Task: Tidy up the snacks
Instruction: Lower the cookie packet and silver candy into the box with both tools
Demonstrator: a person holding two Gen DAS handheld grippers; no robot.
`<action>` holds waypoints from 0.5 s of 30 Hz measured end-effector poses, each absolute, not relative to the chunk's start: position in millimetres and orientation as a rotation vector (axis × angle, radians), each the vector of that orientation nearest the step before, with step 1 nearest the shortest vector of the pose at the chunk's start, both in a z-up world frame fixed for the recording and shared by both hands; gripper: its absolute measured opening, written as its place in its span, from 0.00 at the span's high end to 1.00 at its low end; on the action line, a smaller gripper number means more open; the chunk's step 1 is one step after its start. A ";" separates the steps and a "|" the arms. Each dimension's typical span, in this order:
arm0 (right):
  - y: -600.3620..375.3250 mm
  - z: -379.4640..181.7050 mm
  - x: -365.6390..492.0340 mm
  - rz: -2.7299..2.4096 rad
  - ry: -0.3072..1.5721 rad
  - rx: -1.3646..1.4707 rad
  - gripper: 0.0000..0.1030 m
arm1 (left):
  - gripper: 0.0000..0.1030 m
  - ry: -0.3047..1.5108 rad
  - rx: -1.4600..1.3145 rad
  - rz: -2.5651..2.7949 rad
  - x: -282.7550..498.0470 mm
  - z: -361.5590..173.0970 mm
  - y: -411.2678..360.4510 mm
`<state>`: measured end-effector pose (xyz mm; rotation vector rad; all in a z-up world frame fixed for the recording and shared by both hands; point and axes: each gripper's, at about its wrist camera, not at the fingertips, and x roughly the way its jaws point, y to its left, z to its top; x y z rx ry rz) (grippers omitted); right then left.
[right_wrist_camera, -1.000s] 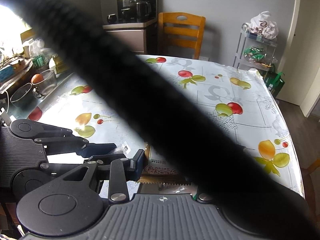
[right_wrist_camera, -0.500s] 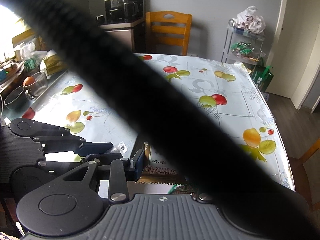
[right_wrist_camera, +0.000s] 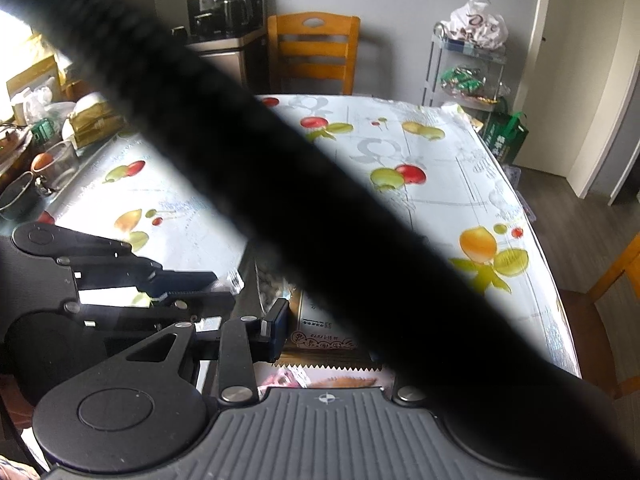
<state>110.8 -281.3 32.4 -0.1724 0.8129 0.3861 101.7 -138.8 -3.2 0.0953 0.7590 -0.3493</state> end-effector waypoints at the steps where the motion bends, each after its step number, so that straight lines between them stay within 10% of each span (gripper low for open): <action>1: -283.1 30.9 109.8 0.381 0.818 -0.170 0.62 | 0.90 0.760 0.097 -0.354 100.8 -3.3 -140.7; 15: -297.4 13.2 104.0 0.347 0.866 -0.152 0.62 | 0.90 0.808 0.118 -0.402 98.6 -16.1 -156.8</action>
